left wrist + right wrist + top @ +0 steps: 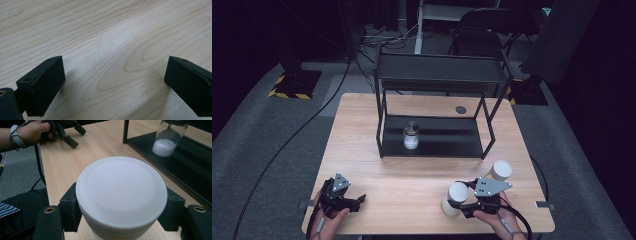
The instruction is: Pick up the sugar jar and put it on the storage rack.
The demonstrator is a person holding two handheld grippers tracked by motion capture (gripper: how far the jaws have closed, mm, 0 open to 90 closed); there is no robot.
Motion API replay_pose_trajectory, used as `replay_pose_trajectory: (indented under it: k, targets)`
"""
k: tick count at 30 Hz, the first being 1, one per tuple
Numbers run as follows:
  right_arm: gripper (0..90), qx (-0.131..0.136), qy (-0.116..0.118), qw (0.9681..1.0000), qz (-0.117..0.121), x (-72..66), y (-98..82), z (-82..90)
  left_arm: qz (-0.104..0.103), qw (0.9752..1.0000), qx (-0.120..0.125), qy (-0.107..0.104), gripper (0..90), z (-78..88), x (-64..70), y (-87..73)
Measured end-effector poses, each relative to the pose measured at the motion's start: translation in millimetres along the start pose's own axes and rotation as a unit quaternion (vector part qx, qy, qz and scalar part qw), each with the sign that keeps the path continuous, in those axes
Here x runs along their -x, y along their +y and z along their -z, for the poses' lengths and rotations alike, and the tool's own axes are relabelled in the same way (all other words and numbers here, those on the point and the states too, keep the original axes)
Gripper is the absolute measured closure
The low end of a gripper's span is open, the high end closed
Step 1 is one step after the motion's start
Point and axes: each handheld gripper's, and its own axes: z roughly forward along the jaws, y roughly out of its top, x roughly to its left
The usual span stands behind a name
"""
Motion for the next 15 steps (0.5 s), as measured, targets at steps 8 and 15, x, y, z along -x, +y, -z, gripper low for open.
replay_pose_trajectory:
  k: [8, 15]
  targets:
    - [33.6, -0.019, -0.002, 0.9996, 0.022, 1.6, 14.9, -2.8, 0.0, 1.0, 0.0, 0.0, 3.3, 0.0, 0.0, 0.0]
    - [33.6, -0.013, 0.006, 0.9996, 0.024, 10.9, 30.8, -0.6, 0.0, 1.0, 0.001, 0.0, 3.3, -0.1, 0.0, -0.2]
